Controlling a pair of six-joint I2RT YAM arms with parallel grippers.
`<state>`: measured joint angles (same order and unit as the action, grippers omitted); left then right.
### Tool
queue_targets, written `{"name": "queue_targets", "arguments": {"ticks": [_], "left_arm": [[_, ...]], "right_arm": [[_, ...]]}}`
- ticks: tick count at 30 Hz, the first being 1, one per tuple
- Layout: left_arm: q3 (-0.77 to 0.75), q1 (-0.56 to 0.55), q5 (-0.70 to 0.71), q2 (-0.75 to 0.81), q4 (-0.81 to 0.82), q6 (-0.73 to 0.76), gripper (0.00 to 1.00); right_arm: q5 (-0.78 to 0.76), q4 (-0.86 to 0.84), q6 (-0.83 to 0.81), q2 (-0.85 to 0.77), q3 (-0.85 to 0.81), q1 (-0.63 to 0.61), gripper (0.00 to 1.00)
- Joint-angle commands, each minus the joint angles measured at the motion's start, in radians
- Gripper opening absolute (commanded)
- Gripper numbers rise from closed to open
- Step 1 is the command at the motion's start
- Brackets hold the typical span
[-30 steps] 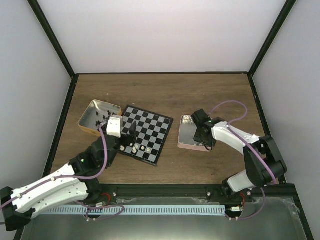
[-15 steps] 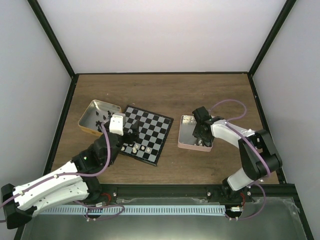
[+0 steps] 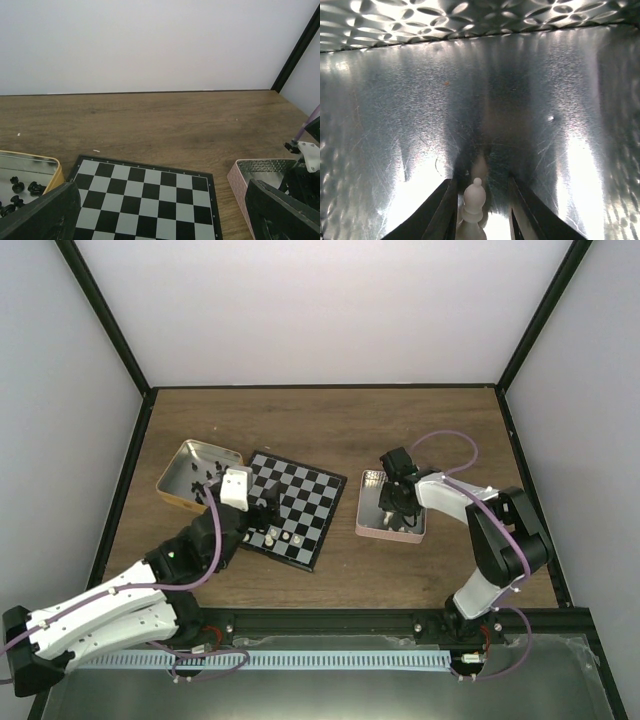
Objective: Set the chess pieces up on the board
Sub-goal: Pick up the chess piece from the storage box.
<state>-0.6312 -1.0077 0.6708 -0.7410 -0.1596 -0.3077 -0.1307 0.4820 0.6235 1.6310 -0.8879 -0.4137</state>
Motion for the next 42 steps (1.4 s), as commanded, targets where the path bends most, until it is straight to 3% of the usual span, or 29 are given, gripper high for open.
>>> {"name": "queue_targets", "arguments": {"ticks": [1, 6, 9, 15, 19, 25, 32, 37, 42], "left_arm": [[-0.025, 0.005, -0.007, -0.012, -0.001, -0.016, 0.92], [-0.030, 0.005, -0.012, -0.027, -0.001, -0.014, 0.92], [-0.028, 0.005, -0.015, -0.027, -0.001, -0.020, 0.92], [-0.026, 0.004, -0.073, -0.049, 0.017, -0.045, 0.92], [-0.027, 0.005, -0.218, -0.095, 0.078, -0.072, 0.93], [-0.024, 0.005, -0.383, -0.194, 0.217, -0.155, 0.93], [-0.012, 0.004, -0.484, -0.296, 0.410, -0.171, 0.92], [0.010, 0.005, -0.508, -0.359, 0.564, -0.180, 0.84], [-0.016, 0.003, -0.480, -0.414, 0.584, -0.235, 0.74]], "right_arm": [[0.012, 0.013, -0.034, -0.014, 0.008, 0.006, 0.28], [0.047, -0.013, -0.022, -0.024, 0.007, 0.007, 0.10], [0.057, -0.033, 0.016, -0.049, 0.015, 0.007, 0.06], [0.046, -0.119, 0.093, -0.176, 0.055, 0.007, 0.05], [0.103, -0.175, 0.187, -0.293, 0.068, 0.007, 0.06], [0.334, -0.242, 0.433, -0.412, 0.085, 0.007, 0.05], [0.632, -0.483, 0.796, -0.467, 0.185, -0.007, 0.02], [0.705, -0.606, 1.006, -0.470, 0.207, -0.039, 0.02], [0.711, -0.638, 1.066, -0.486, 0.186, -0.060, 0.03]]}}
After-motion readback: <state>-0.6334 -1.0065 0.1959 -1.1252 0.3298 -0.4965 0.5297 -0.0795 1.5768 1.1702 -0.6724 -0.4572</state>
